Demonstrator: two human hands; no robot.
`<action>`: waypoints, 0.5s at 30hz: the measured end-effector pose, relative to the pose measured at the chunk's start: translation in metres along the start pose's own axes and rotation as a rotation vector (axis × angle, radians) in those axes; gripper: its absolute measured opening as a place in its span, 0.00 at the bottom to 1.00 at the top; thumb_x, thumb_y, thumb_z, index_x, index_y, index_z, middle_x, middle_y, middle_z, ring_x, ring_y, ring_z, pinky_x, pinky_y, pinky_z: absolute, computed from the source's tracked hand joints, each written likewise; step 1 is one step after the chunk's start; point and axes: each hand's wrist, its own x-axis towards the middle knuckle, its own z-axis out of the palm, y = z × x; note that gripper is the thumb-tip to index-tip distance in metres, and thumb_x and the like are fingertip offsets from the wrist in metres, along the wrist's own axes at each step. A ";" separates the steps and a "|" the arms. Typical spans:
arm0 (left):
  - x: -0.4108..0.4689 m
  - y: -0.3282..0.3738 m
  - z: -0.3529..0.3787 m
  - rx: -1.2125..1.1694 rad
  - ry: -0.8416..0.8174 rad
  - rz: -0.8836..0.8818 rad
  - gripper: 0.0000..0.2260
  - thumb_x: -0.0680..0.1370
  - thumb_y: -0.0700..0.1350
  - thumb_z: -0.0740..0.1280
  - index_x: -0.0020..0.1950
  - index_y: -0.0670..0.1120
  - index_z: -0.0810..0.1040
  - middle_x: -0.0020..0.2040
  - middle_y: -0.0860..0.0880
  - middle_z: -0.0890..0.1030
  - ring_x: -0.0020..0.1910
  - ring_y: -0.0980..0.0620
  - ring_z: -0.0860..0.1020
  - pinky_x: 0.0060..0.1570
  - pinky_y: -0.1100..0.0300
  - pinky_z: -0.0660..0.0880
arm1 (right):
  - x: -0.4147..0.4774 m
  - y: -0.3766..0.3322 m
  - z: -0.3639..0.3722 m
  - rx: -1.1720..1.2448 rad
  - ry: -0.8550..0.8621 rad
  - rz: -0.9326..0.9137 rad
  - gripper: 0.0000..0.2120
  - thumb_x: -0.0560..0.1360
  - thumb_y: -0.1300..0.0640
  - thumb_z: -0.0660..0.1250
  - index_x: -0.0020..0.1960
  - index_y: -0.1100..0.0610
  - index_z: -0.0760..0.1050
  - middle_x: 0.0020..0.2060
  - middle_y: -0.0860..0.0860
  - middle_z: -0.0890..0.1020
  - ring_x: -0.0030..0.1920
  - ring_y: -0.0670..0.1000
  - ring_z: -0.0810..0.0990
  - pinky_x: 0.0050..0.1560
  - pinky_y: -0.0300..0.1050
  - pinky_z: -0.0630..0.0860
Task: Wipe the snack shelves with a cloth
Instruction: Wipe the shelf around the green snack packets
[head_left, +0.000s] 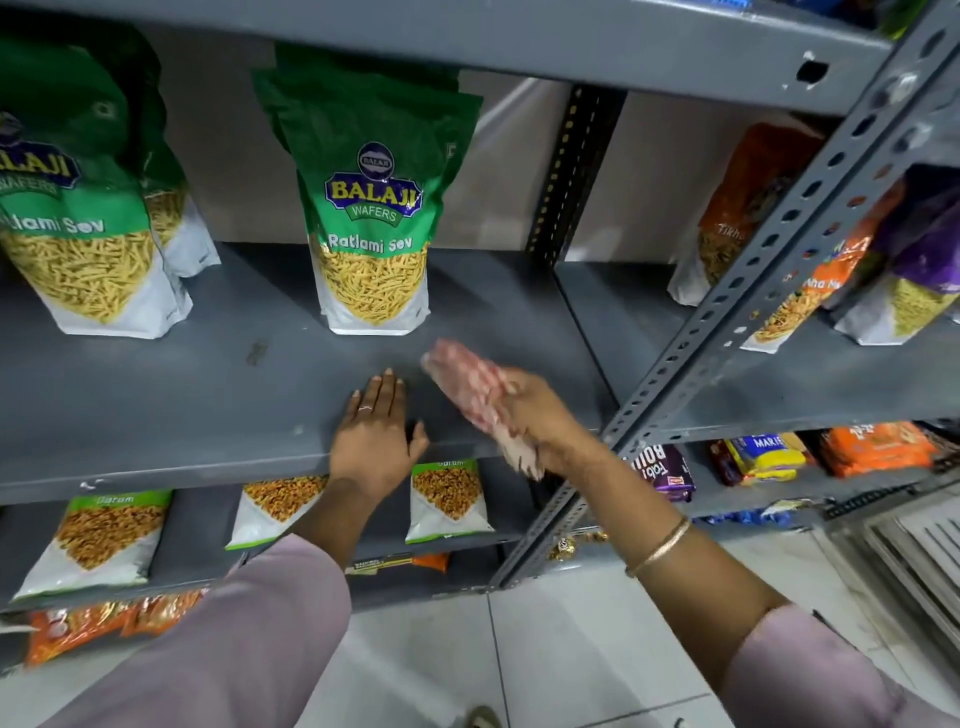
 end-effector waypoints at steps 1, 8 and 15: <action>0.000 0.000 0.000 -0.009 -0.001 0.001 0.34 0.72 0.55 0.45 0.67 0.34 0.70 0.68 0.36 0.71 0.67 0.41 0.69 0.67 0.47 0.62 | 0.009 -0.010 -0.011 0.126 0.060 -0.013 0.19 0.79 0.71 0.56 0.62 0.54 0.75 0.44 0.46 0.87 0.46 0.49 0.86 0.48 0.42 0.82; 0.000 0.000 0.003 -0.007 0.051 0.014 0.36 0.71 0.56 0.42 0.70 0.36 0.67 0.71 0.39 0.67 0.70 0.43 0.65 0.70 0.49 0.58 | 0.065 0.058 -0.050 -1.038 0.252 0.198 0.35 0.74 0.62 0.62 0.75 0.41 0.54 0.77 0.50 0.55 0.74 0.58 0.59 0.70 0.58 0.63; -0.001 -0.002 0.000 0.006 0.073 0.048 0.26 0.76 0.50 0.51 0.67 0.34 0.70 0.67 0.36 0.71 0.66 0.40 0.70 0.66 0.46 0.65 | 0.010 0.060 -0.034 -0.962 -0.115 -0.234 0.23 0.77 0.64 0.62 0.68 0.45 0.71 0.71 0.42 0.70 0.64 0.52 0.71 0.64 0.49 0.70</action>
